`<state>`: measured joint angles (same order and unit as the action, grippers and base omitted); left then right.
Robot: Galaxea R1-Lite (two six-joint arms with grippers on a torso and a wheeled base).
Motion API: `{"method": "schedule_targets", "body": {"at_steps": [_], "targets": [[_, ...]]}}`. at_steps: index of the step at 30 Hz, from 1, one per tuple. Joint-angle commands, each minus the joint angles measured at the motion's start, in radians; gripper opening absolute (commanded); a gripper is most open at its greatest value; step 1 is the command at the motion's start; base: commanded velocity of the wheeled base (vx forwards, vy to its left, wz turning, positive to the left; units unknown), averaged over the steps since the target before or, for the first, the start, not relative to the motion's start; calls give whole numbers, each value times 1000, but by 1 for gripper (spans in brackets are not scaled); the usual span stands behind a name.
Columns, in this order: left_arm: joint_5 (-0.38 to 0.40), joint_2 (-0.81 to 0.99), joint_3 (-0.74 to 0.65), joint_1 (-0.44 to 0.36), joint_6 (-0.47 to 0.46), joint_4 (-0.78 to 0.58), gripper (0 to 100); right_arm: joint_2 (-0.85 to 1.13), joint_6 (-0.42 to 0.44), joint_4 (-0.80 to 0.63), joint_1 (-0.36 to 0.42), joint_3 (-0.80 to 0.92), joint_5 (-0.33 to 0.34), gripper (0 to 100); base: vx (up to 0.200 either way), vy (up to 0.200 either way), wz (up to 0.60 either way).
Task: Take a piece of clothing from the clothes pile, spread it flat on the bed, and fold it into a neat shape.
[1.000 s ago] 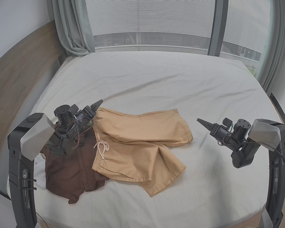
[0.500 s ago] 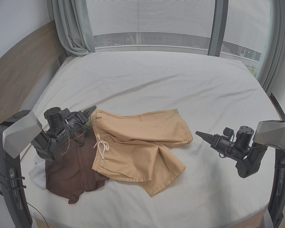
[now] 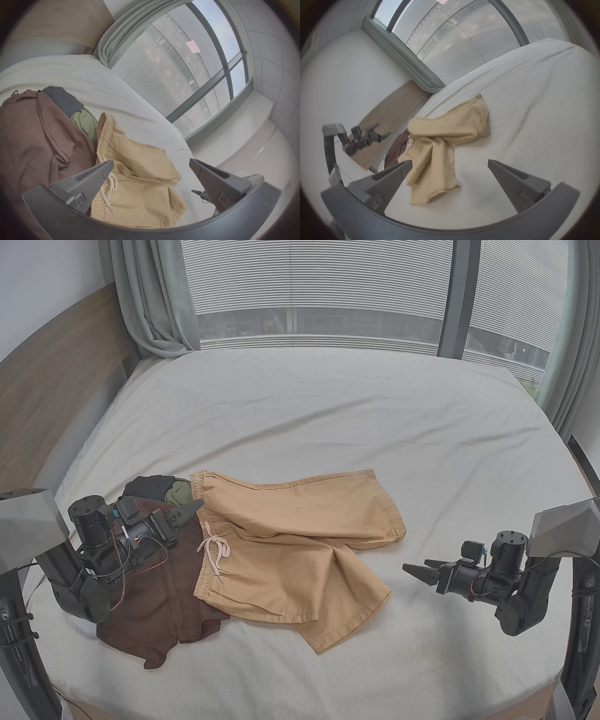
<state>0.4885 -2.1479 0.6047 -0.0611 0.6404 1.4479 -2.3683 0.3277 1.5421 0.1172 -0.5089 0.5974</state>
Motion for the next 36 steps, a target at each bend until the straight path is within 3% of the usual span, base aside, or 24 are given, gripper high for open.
{"method": "schedule_targets", "body": {"at_steps": [1, 6, 13, 24, 36], "targets": [[10, -24, -43, -5, -42, 35, 100, -92, -88, 1, -4, 9, -1, 100, 0, 0, 0], [12, -26, -31, -6, -41, 39, 100, -157, -214, 1, -5, -19, 1, 100, 0, 0, 0], [13, -27, -31, -5, -38, 39, 100, -221, -300, 1, 2, -82, 7, 100, 0, 0, 0], [13, -33, -31, -5, -38, 40, 100, -250, -351, 1, 41, -145, 12, 100, 0, 0, 0], [13, -33, -31, -5, -39, 43, 100, -253, -415, 1, 32, -77, 13, 100, 0, 0, 0]]}}
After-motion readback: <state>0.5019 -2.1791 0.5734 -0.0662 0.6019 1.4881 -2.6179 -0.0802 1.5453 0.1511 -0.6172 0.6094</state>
